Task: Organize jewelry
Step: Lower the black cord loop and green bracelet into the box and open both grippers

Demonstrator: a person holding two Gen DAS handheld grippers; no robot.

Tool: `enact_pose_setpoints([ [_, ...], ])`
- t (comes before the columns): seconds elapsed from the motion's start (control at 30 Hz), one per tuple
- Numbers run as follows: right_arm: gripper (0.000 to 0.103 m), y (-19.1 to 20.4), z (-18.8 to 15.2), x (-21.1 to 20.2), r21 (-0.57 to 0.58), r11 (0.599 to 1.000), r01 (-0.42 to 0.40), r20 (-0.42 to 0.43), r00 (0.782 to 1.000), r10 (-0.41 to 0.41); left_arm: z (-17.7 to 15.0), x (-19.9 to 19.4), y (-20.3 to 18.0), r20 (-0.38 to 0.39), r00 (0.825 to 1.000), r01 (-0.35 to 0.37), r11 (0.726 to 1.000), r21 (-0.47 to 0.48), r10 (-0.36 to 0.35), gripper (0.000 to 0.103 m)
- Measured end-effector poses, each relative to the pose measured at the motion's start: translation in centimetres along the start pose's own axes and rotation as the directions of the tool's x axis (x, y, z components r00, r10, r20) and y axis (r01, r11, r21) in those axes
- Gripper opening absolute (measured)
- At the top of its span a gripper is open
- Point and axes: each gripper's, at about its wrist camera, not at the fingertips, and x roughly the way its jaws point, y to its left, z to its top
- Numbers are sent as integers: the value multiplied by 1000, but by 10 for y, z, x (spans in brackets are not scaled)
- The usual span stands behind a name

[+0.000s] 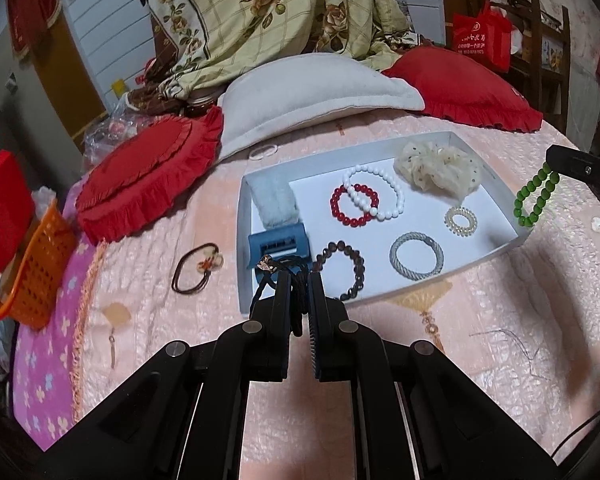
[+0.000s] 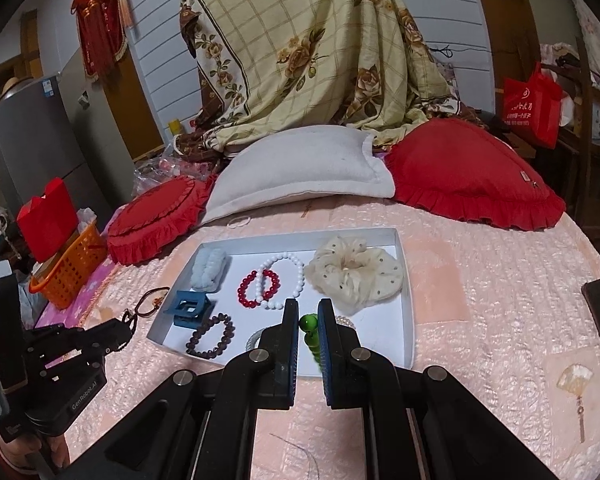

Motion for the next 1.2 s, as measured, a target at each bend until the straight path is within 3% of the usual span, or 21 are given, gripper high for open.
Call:
enact_pose_setpoints([
  [0.47, 9, -6, 3, 16, 8, 1000, 10, -24, 1000, -10, 12, 21, -11, -25, 1000, 12, 1000, 16, -11, 7],
  [0.7, 9, -3, 11, 20, 2, 1000, 10, -23, 1000, -10, 34, 37, -2, -54, 995, 86, 996, -32, -88, 7],
  [1.0, 9, 5, 21, 43, 6, 1000, -12, -53, 998, 13, 71, 60, 6, -57, 976, 205, 976, -71, -209, 7],
  [1.2, 9, 6, 20, 57, 19, 999, -28, -77, 997, 29, 77, 91, 7, -105, 939, 307, 937, -168, -326, 6],
])
